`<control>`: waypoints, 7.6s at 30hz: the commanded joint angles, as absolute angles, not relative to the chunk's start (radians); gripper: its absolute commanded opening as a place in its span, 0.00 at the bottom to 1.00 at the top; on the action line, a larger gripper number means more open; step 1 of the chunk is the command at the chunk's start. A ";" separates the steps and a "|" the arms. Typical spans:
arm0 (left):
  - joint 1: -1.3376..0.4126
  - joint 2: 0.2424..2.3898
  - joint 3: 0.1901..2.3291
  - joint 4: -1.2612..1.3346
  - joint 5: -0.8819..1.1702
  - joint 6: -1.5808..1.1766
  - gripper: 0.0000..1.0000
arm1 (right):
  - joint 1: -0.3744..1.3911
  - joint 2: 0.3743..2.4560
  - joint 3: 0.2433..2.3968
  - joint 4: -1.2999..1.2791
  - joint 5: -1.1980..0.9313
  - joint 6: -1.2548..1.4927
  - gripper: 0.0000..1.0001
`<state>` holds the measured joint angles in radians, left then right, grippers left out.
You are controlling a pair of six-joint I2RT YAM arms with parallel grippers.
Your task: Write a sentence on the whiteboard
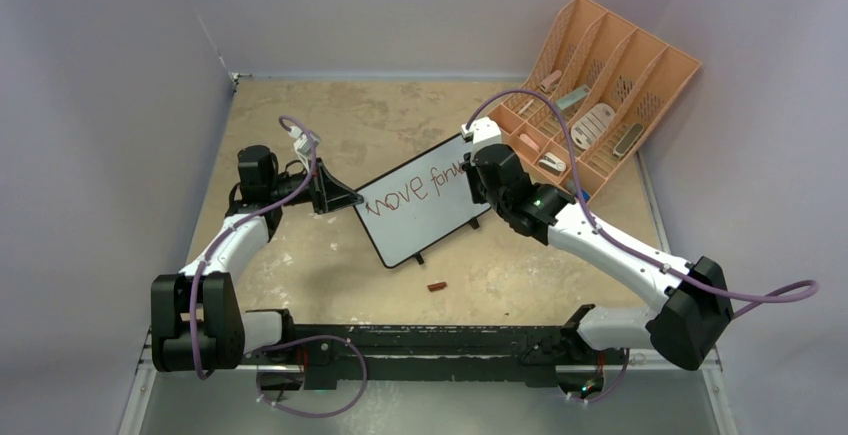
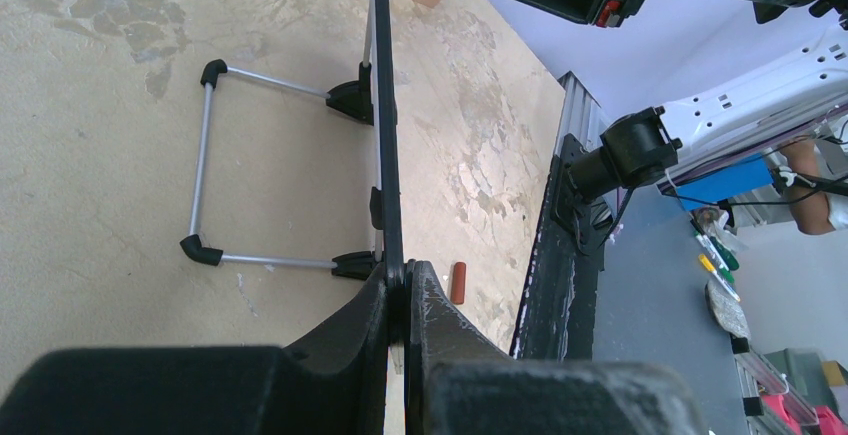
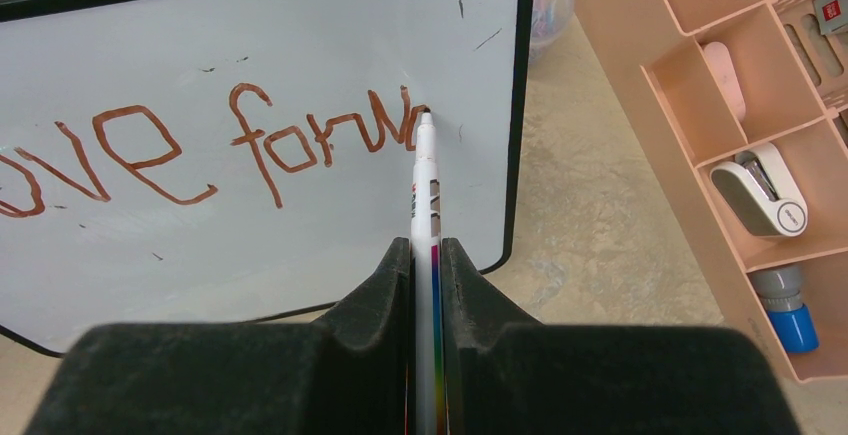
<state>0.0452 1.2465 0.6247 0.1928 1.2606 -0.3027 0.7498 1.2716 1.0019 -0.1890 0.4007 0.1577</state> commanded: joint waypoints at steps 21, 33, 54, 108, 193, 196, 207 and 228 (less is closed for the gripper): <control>0.041 1.255 0.649 0.181 1.248 -0.253 0.00 | 0.741 1.235 0.966 -0.202 0.401 0.179 0.00; 0.041 1.258 0.650 0.179 1.248 -0.252 0.00 | 0.739 1.208 1.014 -0.189 0.430 0.158 0.00; 0.041 1.259 0.650 0.180 1.253 -0.252 0.00 | 0.730 1.262 1.045 -0.124 0.404 0.143 0.00; 0.041 1.258 0.651 0.178 1.260 -0.250 0.00 | 0.724 1.276 1.041 -0.146 0.412 0.143 0.00; 0.041 1.256 0.653 0.173 1.259 -0.248 0.00 | 0.691 1.247 0.999 -0.143 0.355 0.140 0.00; 0.040 1.256 0.654 0.173 1.259 -0.247 0.00 | 0.690 1.242 0.994 -0.140 0.347 0.138 0.00; 0.041 1.259 0.653 0.173 1.257 -0.247 0.00 | 0.691 1.236 0.991 -0.143 0.320 0.128 0.00; 0.041 1.259 0.654 0.174 1.256 -0.247 0.00 | 0.691 1.244 0.974 -0.181 0.299 0.132 0.00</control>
<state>0.0452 1.2469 0.6315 0.1707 1.2610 -0.2935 0.6926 1.2625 0.9802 -0.1833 0.3439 0.1368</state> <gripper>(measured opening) 0.031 0.139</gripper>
